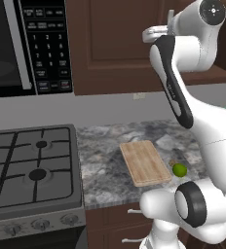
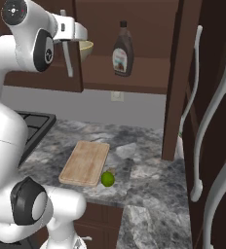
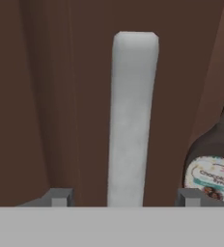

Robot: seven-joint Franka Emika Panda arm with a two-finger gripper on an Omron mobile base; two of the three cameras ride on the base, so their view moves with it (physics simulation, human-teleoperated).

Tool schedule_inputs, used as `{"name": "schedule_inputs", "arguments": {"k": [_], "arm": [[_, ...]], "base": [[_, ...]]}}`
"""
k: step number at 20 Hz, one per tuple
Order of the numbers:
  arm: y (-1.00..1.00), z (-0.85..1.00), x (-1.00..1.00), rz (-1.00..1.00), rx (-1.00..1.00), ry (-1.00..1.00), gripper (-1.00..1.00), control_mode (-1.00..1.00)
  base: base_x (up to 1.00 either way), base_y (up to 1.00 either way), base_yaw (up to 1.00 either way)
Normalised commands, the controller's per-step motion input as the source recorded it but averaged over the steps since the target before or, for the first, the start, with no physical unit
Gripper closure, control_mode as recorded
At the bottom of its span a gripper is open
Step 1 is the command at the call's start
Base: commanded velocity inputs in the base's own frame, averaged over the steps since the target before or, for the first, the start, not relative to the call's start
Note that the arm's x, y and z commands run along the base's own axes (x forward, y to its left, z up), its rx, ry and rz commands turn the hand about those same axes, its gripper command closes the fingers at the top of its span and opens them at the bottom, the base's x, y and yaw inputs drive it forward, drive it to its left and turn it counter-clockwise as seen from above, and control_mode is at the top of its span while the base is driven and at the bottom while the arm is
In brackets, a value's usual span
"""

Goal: Open the cabinet. Place the bowl and condiment on the counter. Then place the lime and garlic on the cutting board.

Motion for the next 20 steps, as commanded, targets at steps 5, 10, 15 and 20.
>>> {"name": "schedule_inputs", "arguments": {"k": [5,10,15,20], "arm": [[0.26,-0.02,-0.03,-0.07,0.03,0.06,1.00,-1.00],[0.15,-0.41,0.13,-0.01,0.07,0.02,1.00,-1.00],[0.28,-0.41,-0.08,0.01,0.06,-0.02,1.00,-1.00],[0.46,-0.26,-0.21,-0.01,0.00,-0.05,1.00,-1.00]], "base": [[0.00,0.00,0.00],[0.00,0.00,0.00],[0.00,0.00,0.00],[0.00,0.00,0.00]]}}
